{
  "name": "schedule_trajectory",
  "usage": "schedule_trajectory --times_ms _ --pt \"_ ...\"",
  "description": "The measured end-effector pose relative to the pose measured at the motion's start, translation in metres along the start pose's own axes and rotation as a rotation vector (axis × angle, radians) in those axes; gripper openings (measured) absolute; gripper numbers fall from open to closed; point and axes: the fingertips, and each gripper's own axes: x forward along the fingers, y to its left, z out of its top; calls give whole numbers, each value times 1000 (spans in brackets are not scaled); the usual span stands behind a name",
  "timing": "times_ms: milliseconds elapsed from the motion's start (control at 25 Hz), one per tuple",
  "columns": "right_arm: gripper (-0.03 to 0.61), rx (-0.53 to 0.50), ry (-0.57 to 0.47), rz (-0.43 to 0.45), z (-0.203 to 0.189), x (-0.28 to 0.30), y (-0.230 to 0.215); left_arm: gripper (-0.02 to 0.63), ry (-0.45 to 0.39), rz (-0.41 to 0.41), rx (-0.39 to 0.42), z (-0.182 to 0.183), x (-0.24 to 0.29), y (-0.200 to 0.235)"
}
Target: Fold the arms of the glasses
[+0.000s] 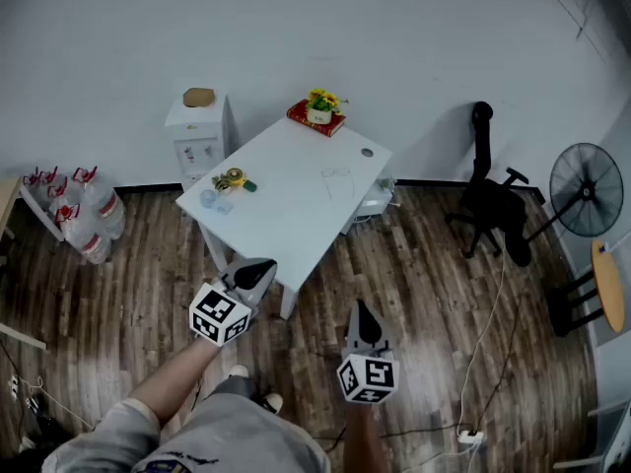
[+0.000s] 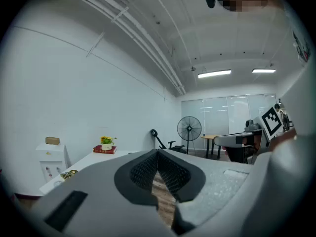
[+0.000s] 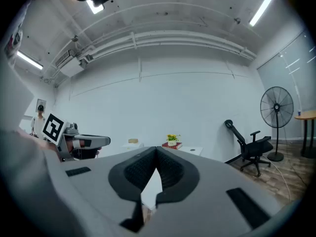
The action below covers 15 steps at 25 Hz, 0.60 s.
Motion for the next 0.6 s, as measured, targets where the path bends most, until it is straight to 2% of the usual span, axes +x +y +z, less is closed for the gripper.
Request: schedule_trajectory --times_ms 120,160,320,440,520,600 --pt "-8 8 -32 0 3 -5 2 8 12 -6 15 -3 -5 -6" --pt "7 10 -41 -1 3 -6 3 9 9 -6 15 -4 -8 -6" --pt "153 18 -88 -6 3 -9 4 139 15 -12 -5 -11 -15 -8" --pt "306 24 -121 -16 0 -10 4 280 21 -6 -11 -15 -20 -10" --pt "345 19 -123 -11 -2 -9 10 338 27 6 -19 -19 -24 -7" --pt "357 9 -117 -2 -4 -8 18 348 33 16 -34 -25 -28 -3"
